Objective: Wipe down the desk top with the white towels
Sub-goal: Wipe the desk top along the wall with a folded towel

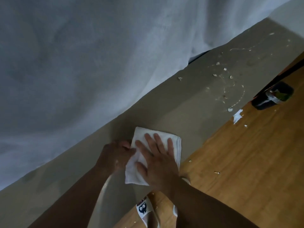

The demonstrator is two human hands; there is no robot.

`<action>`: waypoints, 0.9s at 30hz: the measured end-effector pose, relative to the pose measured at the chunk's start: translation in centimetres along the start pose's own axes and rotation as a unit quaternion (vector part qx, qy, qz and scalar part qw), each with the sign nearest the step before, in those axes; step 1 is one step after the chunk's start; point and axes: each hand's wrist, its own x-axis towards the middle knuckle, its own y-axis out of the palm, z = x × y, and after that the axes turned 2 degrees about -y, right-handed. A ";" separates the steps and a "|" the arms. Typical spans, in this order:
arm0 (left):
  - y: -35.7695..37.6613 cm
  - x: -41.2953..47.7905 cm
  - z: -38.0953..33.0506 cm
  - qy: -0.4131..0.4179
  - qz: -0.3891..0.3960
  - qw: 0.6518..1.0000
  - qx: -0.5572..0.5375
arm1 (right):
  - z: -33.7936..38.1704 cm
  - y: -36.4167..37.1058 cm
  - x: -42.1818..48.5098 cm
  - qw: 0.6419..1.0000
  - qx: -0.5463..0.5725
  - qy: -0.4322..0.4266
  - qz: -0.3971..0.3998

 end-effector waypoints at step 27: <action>4.2 8.3 -1.1 0.233 -0.303 0.890 0.248 | -8.4 -2.5 0.1 0.999 -0.035 0.003 0.010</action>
